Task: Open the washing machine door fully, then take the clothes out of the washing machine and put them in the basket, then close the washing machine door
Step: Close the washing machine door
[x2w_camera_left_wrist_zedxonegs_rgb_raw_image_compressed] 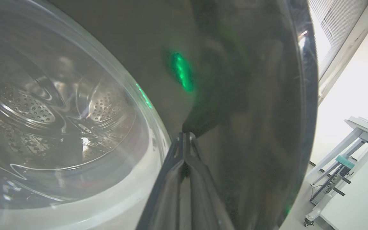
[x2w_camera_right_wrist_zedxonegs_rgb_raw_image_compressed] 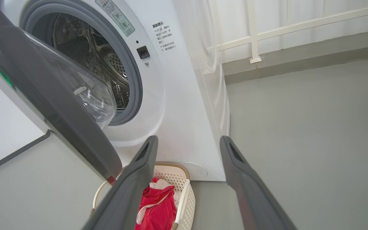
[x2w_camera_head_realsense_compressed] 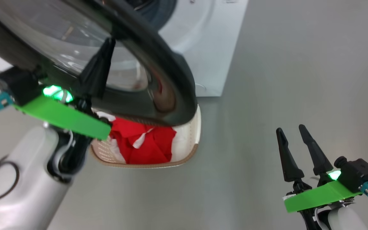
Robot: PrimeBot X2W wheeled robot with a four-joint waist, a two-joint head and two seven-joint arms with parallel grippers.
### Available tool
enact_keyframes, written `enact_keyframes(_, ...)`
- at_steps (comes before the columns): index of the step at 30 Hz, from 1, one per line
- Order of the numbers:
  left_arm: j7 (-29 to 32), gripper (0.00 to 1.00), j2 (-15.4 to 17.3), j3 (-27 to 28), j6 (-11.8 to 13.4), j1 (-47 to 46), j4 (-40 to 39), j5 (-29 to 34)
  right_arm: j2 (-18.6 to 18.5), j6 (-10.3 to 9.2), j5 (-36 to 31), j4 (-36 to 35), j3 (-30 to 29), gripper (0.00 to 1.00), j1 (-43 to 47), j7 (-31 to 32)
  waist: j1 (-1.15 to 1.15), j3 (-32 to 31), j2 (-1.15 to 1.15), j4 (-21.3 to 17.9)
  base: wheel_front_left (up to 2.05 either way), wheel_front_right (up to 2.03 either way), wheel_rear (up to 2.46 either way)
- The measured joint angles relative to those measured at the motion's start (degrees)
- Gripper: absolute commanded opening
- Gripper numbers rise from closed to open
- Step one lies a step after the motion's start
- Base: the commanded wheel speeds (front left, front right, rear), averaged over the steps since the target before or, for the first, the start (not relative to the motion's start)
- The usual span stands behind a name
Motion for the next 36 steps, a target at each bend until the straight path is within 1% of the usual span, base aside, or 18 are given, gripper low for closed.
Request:
enact_keyframes(5, -0.01, 0.00, -0.76, 0.03, -0.01, -4.55, 2.68, 1.34, 0.09, 0.00, 0.18, -0.55, 0.01, 1.00, -1.53, 0.00, 0.00, 1.94, 0.00, -2.19, 0.00, 0.00, 0.00)
enact_keyframes(14, -0.01, 0.00, -0.81, 0.73, -0.08, -12.22, 7.72, 2.31, 0.12, 0.00, 2.02, -1.25, 0.08, 1.00, -2.32, 0.00, 0.00, 5.11, 0.00, -5.90, 0.00, 0.00, 0.00)
enact_keyframes(21, -0.01, 0.00, -0.83, 1.54, -0.09, -15.62, 10.16, 2.82, 0.13, 0.00, 2.64, -1.55, 0.11, 1.00, -3.45, 0.00, 0.00, 6.58, 0.00, -8.09, 0.00, 0.00, 0.00)
enact_keyframes(29, -0.01, 0.00, -0.92, 2.64, -0.13, -13.66, 10.79, 2.90, 0.14, 0.00, 3.02, -1.41, -0.26, 1.00, -3.35, 0.00, 0.00, 5.57, 0.00, -8.20, 0.00, 0.00, 0.00)
enact_keyframes(32, -0.01, 0.00, -1.18, 3.44, -0.18, -9.95, 10.78, 4.72, 0.15, 0.00, 2.94, -1.10, -0.44, 1.00, -3.21, 0.00, 0.00, 4.43, 0.00, -7.90, 0.00, 0.00, 0.00)
enact_keyframes(36, 0.00, 0.00, -2.56, 5.76, -0.18, -3.32, 10.69, 5.82, 0.16, 0.00, 1.97, -0.48, -0.69, 1.00, -2.37, 0.00, 0.00, 2.55, 0.00, -7.42, 0.00, 0.00, 0.00)
